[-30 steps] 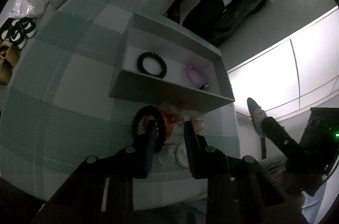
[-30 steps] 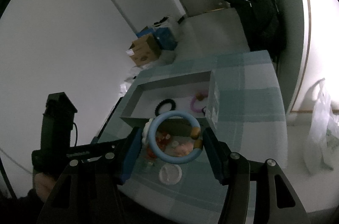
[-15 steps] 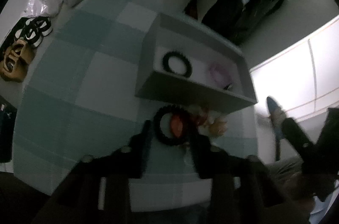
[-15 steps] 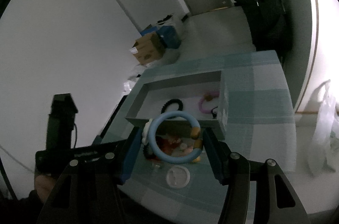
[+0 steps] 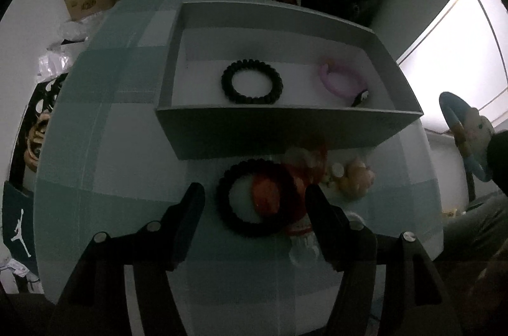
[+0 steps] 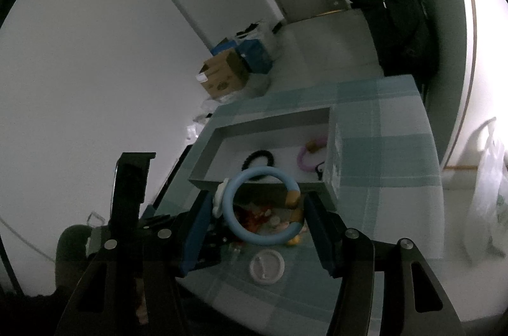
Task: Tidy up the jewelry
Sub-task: 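Lift the bracelet with the left tool while the right tool carries the blue ring toward the box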
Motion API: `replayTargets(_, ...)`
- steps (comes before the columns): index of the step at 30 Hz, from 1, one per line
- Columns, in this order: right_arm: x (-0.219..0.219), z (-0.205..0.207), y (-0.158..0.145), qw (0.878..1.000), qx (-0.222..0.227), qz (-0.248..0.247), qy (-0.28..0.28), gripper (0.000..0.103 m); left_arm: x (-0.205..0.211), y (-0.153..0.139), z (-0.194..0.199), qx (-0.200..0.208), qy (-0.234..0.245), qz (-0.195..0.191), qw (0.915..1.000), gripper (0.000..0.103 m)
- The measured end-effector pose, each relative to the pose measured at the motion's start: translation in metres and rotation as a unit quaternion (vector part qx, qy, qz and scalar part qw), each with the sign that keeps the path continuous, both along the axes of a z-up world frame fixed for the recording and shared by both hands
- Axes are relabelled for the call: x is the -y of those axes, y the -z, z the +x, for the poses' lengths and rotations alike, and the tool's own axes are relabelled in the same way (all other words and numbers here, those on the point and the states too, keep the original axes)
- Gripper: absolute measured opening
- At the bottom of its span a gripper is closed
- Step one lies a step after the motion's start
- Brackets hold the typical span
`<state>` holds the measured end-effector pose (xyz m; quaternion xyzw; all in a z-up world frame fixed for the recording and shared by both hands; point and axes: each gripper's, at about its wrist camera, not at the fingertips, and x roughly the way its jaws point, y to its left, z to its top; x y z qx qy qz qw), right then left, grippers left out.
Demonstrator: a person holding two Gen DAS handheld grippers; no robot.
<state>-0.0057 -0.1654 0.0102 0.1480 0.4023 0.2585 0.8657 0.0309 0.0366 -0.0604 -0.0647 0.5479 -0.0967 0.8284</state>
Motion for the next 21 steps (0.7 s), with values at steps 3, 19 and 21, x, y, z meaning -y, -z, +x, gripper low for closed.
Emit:
replayTargets(3, 0.001, -0.001, -0.001, 1.0, 0.002, -0.001, -0.001, 0.059, -0.001, 0.002, 0.0, 0.005, 0.003, 0.01, 0.9999, 0.045)
replayTargets(19, -0.009, 0.001, -0.001, 1.0, 0.01, -0.011, -0.002, 0.059, -0.005, -0.024, -0.005, 0.033, 0.009, -0.014, 0.9993, 0.007)
replayTargets(21, -0.01, 0.001, -0.002, 1.0, 0.01, -0.01, -0.001, 0.059, -0.007, -0.028, -0.007, 0.04, 0.009, -0.022, 0.9989, 0.007)
